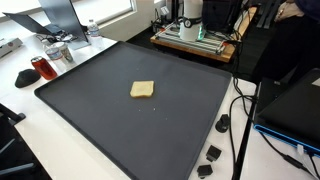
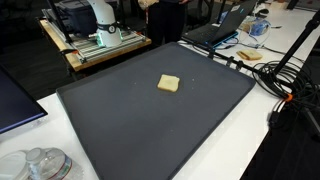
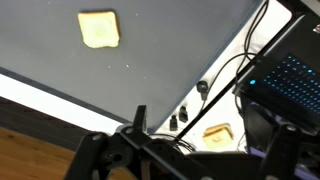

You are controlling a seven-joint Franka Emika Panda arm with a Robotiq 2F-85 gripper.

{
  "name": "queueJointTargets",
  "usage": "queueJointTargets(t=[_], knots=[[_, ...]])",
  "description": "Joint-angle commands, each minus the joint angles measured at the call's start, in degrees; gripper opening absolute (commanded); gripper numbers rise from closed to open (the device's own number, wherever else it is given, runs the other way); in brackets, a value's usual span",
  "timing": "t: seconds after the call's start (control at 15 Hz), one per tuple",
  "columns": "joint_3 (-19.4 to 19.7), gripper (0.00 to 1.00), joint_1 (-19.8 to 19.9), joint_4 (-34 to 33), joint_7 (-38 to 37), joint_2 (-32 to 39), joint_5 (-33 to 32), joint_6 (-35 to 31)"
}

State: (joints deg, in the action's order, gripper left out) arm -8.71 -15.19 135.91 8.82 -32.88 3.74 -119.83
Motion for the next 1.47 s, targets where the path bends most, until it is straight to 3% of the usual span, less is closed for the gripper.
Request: queueJointTargets(t=[0.0,0.07,0.93,1.4], knots=[[-0.5,1.00,-5.3,-2.5,6.1,3.1,4.2,-3.3],[-0.9,1.00,-3.0,-1.0,2.6,1.1,2.0,-1.8],[-1.0,1.00,-3.1,-1.3,2.3,1.6,2.2,-1.9],[-1.2,1.00,-2.7,-1.1,3.8,1.3,-1.0,-2.0]])
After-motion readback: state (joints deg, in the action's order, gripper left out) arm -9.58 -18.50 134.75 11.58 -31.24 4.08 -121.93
